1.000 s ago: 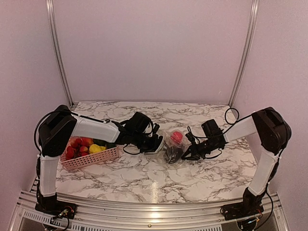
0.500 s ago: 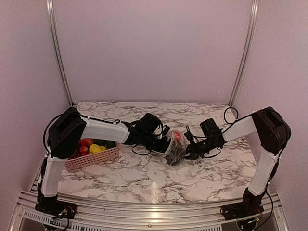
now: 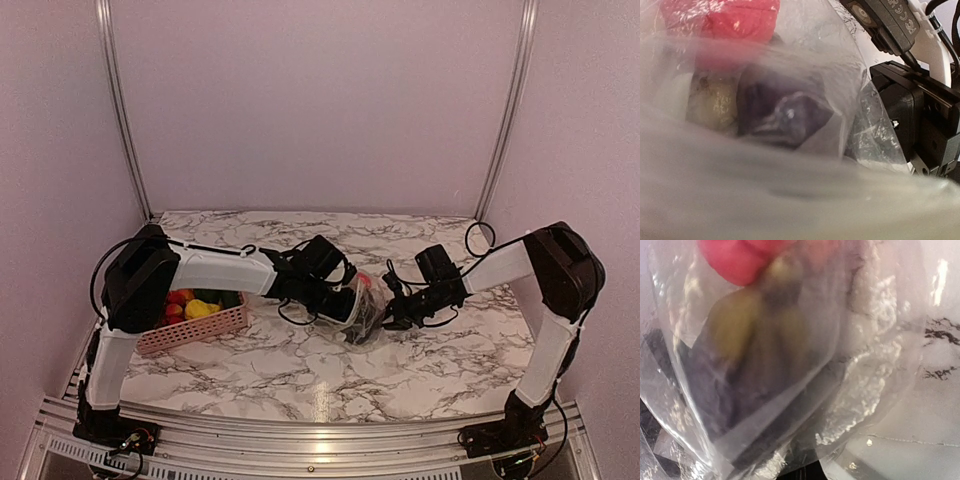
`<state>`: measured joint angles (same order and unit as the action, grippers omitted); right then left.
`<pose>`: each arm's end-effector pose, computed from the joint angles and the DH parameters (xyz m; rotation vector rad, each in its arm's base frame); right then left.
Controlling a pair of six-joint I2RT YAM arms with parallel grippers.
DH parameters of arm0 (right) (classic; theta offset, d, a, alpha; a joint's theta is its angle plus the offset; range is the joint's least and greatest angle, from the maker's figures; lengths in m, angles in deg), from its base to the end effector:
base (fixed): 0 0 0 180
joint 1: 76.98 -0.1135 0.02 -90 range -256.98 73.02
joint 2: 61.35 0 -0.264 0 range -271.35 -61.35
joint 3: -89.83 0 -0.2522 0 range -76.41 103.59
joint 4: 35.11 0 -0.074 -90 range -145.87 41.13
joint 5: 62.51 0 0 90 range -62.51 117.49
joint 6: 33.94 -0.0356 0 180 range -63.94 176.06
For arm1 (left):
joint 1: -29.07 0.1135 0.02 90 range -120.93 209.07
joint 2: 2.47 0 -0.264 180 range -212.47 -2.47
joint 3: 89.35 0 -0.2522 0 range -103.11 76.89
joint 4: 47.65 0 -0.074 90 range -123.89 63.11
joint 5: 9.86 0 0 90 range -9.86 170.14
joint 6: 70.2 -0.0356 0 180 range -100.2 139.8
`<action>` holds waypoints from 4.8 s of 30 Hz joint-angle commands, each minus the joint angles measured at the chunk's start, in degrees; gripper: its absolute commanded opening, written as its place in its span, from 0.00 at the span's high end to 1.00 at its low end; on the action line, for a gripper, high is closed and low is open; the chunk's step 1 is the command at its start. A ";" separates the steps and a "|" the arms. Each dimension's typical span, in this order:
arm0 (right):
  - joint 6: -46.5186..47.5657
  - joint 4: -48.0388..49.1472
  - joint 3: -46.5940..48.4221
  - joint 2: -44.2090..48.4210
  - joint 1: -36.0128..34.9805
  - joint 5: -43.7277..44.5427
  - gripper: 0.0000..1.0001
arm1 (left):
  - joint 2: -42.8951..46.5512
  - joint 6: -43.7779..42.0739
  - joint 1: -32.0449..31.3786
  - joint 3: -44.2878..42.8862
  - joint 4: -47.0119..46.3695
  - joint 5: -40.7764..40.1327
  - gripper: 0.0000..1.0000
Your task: Open the zip-top bag and remove the fake food
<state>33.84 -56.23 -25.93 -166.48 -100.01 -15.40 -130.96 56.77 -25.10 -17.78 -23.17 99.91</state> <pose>0.2910 0.1500 0.1149 -0.2850 2.7134 1.2448 0.2817 -0.4107 0.1582 0.5777 2.5478 -1.0973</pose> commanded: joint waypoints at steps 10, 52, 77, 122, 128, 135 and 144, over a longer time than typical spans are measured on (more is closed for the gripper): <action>1.69 -0.59 -1.18 2.62 1.37 2.13 1.00 | 10.67 -0.93 1.87 7.16 5.01 -2.87 0.57; 4.33 -3.19 -1.62 4.74 8.36 1.18 1.00 | 58.67 1.73 37.21 36.74 28.18 -11.00 0.47; 0.98 -4.66 -8.25 14.02 5.07 -1.34 0.94 | 50.73 2.81 41.18 34.56 22.80 -7.52 0.01; 2.26 -3.88 20.04 -10.96 9.64 -3.42 0.39 | 18.90 9.06 9.99 22.43 -1.22 -1.64 0.40; 0.70 -2.16 18.81 -9.81 7.33 -5.21 0.37 | 15.94 10.20 9.79 21.20 -3.99 -0.53 0.42; -2.42 1.50 13.59 -7.41 6.11 -4.14 0.49 | 15.85 11.37 9.45 23.66 -11.00 0.87 0.37; 0.19 0.05 11.67 -9.09 5.48 1.15 0.86 | 11.50 13.22 8.56 24.18 -17.54 0.42 0.37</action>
<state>32.24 -54.92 -13.69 -174.76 -93.61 -18.33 -116.47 69.97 -15.58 7.68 -38.75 100.70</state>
